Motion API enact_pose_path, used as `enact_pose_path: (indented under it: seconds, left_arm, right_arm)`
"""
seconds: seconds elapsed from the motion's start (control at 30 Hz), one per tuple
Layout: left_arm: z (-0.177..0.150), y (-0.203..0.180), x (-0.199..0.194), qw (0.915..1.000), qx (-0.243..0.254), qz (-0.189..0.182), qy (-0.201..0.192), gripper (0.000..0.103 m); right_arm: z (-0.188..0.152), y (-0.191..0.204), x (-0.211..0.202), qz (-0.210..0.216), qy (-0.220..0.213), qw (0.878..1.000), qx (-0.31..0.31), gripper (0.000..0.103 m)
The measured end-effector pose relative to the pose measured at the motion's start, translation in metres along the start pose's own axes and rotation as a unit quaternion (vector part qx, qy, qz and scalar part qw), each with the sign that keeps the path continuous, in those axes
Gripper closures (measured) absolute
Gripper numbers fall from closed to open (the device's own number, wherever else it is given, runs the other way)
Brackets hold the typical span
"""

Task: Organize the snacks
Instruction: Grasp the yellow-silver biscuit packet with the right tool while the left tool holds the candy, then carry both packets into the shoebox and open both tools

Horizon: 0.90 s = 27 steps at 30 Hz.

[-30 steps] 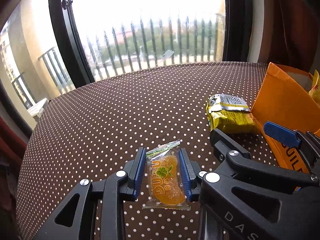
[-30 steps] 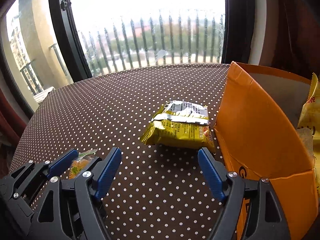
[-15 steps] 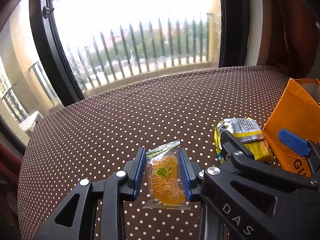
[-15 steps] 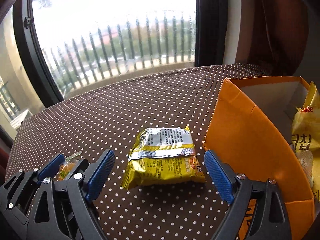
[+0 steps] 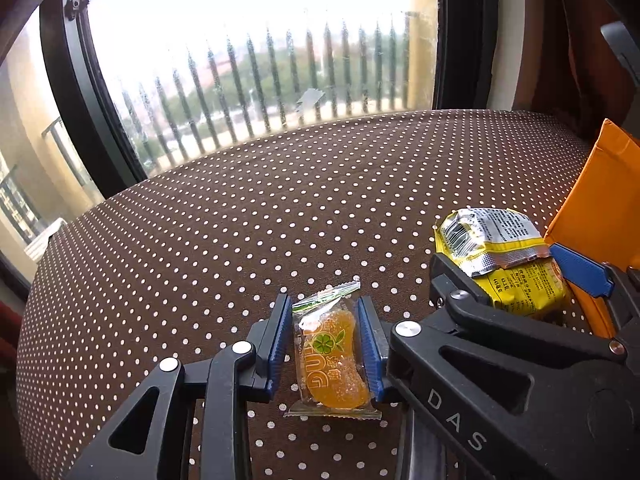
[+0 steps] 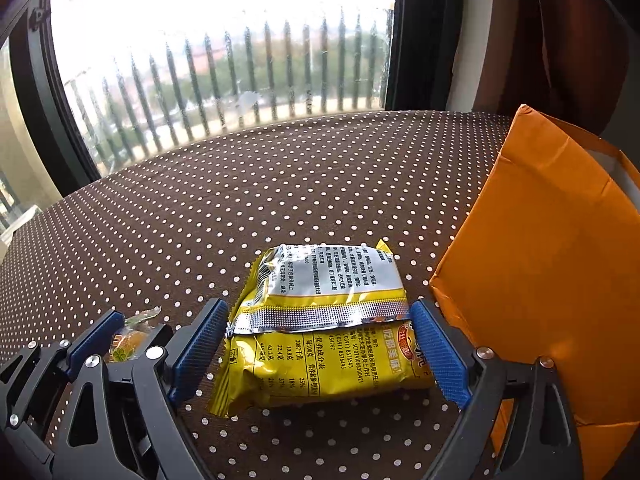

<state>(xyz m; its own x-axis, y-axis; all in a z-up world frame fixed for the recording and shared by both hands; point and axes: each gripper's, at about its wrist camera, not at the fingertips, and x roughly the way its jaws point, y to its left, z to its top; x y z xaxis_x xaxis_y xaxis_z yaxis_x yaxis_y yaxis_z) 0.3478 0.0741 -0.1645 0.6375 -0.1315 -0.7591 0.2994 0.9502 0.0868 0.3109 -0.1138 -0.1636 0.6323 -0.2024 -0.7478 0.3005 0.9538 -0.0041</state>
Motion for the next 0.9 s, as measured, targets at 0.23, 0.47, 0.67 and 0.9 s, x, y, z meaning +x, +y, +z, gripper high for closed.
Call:
enact_pose_path:
  seconds: [0.23, 0.47, 0.67, 0.9]
  left_arm:
    - [-0.013, -0.002, -0.017, 0.9999, -0.007, 0.011, 0.001, 0.07]
    - [-0.033, -0.002, -0.039, 0.999, -0.032, 0.03, 0.005, 0.07]
    - [-0.051, -0.003, -0.06, 0.9978, -0.053, 0.039, 0.008, 0.071]
    - [-0.074, -0.015, -0.084, 0.9964, -0.072, 0.044, -0.002, 0.071]
  right_arm:
    - [-0.007, 0.006, -0.009, 0.017, -0.007, 1.0, -0.012, 0.025]
    - [-0.015, 0.011, -0.017, 0.041, -0.007, 0.998, -0.038, 0.028]
    - [-0.024, 0.011, -0.028, 0.069, 0.0, 0.996, -0.059, 0.03]
    - [-0.04, 0.007, -0.05, 0.093, 0.0, 0.993, -0.069, 0.032]
